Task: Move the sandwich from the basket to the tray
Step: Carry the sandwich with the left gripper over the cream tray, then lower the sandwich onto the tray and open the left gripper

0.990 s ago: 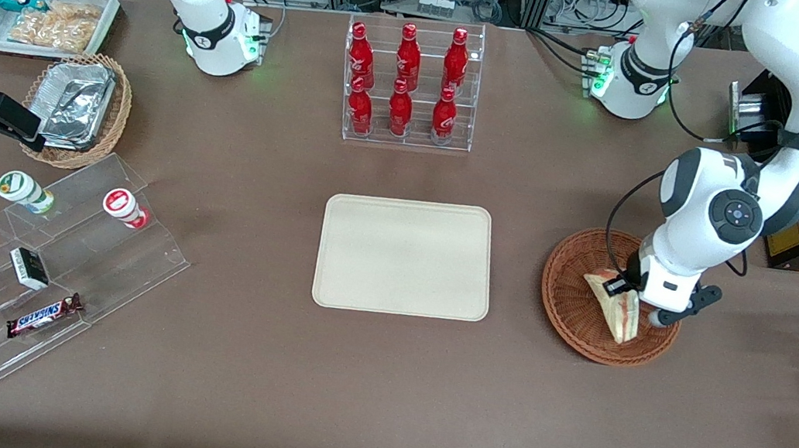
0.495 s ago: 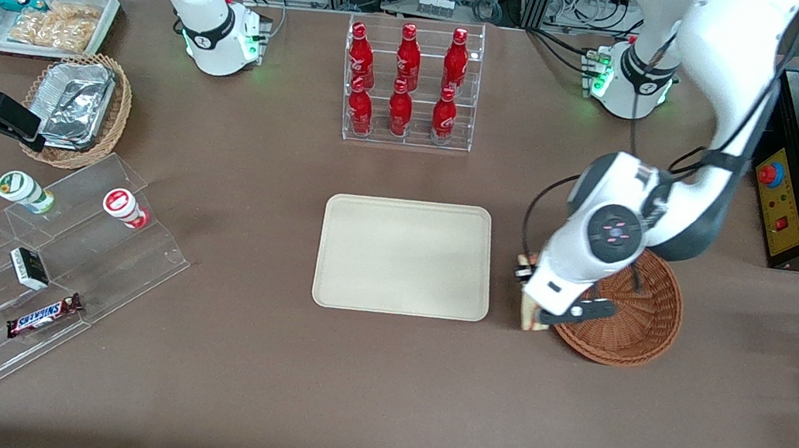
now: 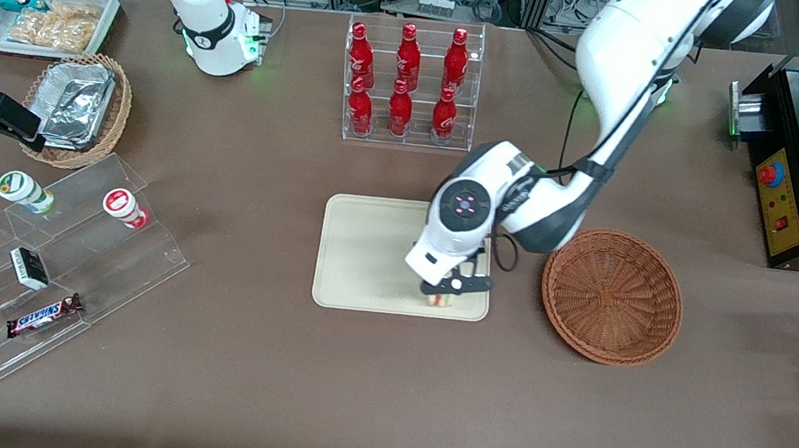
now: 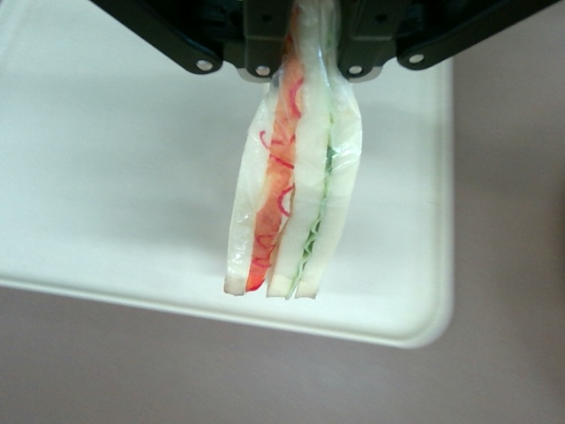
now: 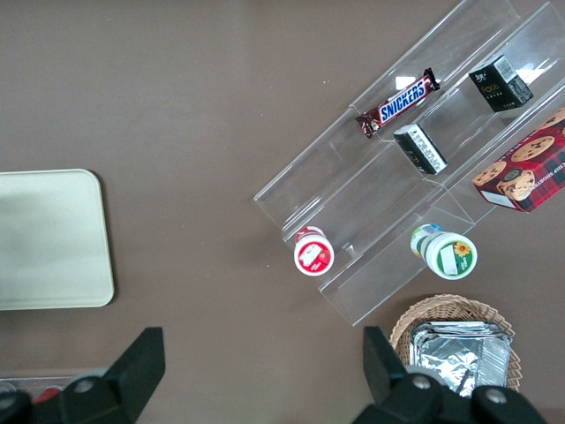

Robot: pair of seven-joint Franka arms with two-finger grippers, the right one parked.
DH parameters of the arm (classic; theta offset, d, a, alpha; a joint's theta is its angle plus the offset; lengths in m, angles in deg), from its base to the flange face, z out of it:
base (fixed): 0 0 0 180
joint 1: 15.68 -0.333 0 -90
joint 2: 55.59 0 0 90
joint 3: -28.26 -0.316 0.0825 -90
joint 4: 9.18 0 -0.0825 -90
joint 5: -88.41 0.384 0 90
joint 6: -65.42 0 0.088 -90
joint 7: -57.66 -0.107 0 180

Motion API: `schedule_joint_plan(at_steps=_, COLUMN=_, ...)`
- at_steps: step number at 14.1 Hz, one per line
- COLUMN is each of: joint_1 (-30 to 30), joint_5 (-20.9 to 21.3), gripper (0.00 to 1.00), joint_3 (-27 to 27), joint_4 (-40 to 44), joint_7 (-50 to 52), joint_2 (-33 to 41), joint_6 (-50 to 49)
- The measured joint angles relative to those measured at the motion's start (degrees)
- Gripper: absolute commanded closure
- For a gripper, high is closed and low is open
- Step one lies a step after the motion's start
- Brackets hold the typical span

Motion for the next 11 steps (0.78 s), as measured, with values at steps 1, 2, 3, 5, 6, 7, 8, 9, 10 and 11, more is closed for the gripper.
schedule_joint_plan(at_steps=1, joint_1=1.19, joint_5=0.00, gripper=0.94, joint_3=-0.01, joint_4=0.79, joint_7=1.05, joint_2=-1.28, joint_6=1.53)
schedule_joint_plan(at_steps=2, joint_1=2.07, joint_5=0.00, gripper=0.94, joint_3=-0.02, joint_4=1.17, joint_7=1.89, joint_2=-2.36, joint_6=3.24)
schedule_joint_plan(at_steps=3, joint_1=2.89, joint_5=0.00, gripper=0.93, joint_3=-0.02, joint_4=1.34, joint_7=2.38, joint_2=-3.40, joint_6=4.52)
schedule_joint_plan(at_steps=5, joint_1=4.30, joint_5=0.00, gripper=0.74, joint_3=-0.02, joint_4=1.47, joint_7=2.59, joint_2=-5.53, joint_6=6.03)
schedule_joint_plan(at_steps=6, joint_1=4.68, joint_5=0.01, gripper=0.13, joint_3=-0.02, joint_4=1.64, joint_7=2.68, joint_2=-6.32, joint_6=7.24)
schedule_joint_plan(at_steps=7, joint_1=4.79, joint_5=0.00, gripper=0.00, joint_3=-0.02, joint_4=1.87, joint_7=2.68, joint_2=-6.47, joint_6=7.81)
schedule_joint_plan(at_steps=8, joint_1=4.77, joint_5=0.00, gripper=0.00, joint_3=-0.11, joint_4=2.17, joint_7=2.68, joint_2=-6.46, joint_6=7.89)
schedule_joint_plan(at_steps=9, joint_1=4.70, joint_5=0.00, gripper=0.00, joint_3=-0.31, joint_4=2.47, joint_7=2.68, joint_2=-6.46, joint_6=7.94)
schedule_joint_plan(at_steps=10, joint_1=4.57, joint_5=0.00, gripper=0.00, joint_3=-0.55, joint_4=2.82, joint_7=2.68, joint_2=-6.41, joint_6=7.95)
schedule_joint_plan(at_steps=11, joint_1=4.43, joint_5=0.07, gripper=0.00, joint_3=-0.79, joint_4=3.43, joint_7=2.67, joint_2=-6.10, joint_6=7.94)
